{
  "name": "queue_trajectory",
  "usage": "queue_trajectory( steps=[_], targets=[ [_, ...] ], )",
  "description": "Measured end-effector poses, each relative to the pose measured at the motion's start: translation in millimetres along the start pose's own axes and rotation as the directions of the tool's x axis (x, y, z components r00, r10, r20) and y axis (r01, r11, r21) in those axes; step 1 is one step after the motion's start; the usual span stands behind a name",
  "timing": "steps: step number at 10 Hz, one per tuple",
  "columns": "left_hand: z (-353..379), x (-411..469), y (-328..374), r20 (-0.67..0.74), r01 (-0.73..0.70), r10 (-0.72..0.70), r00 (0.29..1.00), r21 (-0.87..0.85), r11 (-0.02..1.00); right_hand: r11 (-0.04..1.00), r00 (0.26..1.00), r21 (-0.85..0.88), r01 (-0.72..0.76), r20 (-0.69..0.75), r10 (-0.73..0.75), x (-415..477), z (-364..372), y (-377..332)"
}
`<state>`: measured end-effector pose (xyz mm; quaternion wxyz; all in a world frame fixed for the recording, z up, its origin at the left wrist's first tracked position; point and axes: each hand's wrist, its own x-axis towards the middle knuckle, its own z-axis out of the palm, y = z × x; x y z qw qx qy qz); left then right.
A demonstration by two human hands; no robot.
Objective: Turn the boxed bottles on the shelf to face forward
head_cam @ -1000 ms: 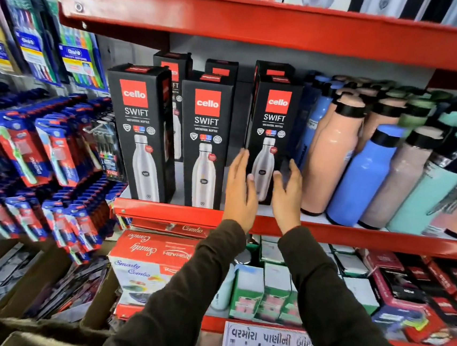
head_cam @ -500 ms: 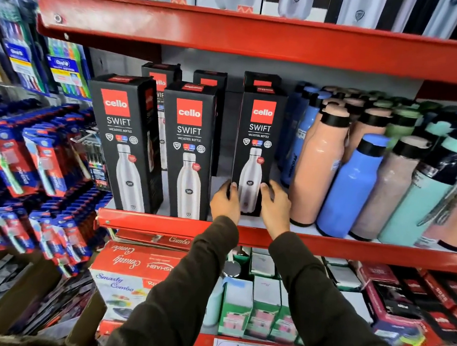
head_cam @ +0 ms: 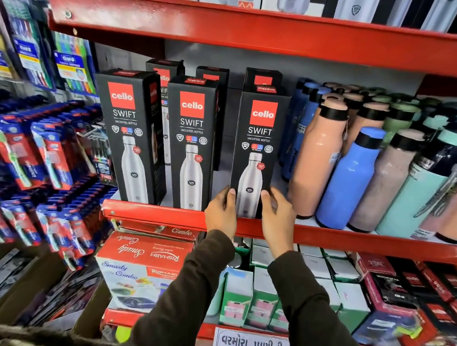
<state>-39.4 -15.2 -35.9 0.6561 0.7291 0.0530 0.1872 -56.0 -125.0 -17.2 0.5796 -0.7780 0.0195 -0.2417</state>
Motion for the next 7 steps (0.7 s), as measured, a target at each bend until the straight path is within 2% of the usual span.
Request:
queue_trajectory(
  steps=[6, 7],
  targets=[
    [-7.8, -9.1, 10.2, 0.039, 0.011, -0.013, 0.999, 0.046, 0.999, 0.996, 0.999, -0.084, 0.003, 0.047, 0.001, -1.6, -0.5, 1.0],
    [-8.7, -11.7, 8.3, 0.039, 0.026, -0.027, 0.999, 0.014, 1.0, 0.998, 0.998, -0.067, -0.004, 0.062, 0.008, -1.4, -2.9, 4.7]
  ],
)
